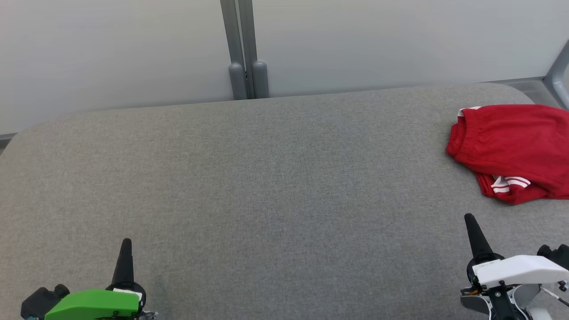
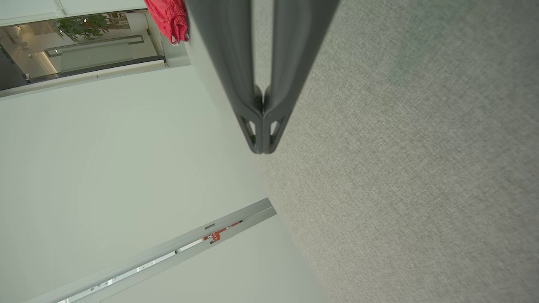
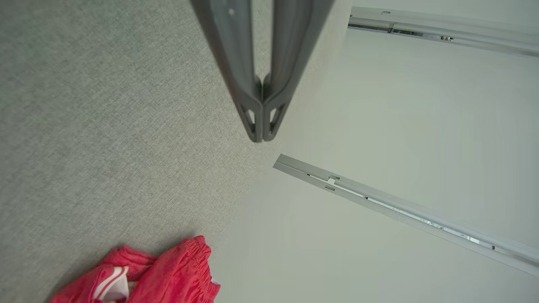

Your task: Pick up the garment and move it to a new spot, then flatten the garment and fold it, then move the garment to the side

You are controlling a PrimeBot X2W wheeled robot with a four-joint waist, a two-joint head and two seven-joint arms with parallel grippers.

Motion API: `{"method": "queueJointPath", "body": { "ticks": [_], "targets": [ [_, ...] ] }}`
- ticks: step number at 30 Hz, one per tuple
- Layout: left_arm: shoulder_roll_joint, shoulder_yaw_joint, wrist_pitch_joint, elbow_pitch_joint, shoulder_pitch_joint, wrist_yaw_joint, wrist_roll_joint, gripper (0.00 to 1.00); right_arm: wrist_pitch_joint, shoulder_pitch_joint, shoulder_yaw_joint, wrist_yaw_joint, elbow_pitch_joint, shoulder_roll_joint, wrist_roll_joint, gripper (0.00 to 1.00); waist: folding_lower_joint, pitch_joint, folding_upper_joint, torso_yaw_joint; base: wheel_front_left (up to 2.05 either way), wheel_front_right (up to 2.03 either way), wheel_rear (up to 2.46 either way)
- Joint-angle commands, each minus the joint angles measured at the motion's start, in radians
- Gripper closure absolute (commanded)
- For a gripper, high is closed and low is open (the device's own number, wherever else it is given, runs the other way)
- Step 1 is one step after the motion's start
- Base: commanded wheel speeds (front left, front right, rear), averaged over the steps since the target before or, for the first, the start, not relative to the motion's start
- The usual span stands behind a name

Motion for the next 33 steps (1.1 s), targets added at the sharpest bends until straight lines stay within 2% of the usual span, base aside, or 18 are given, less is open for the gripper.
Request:
{"method": "queueJointPath", "body": {
  "ticks": [1,33],
  "targets": [
    [0.007,0.007,0.008,-0.01,-0.029,-0.005,-0.025,1.0,0.009,-0.025,-0.006,0.001,-0.004,-0.002,0.031,1.0,0.0,0.001,0.0,0.0,0.0,0.0,0.0],
    [0.009,0.029,0.079,-0.02,-0.084,-0.009,-0.287,1.0,0.082,-0.074,-0.03,0.0,0.013,0.018,0.315,1.0,0.0,0.012,0.0,-0.002,0.0,0.0,0.0]
  ]
}}
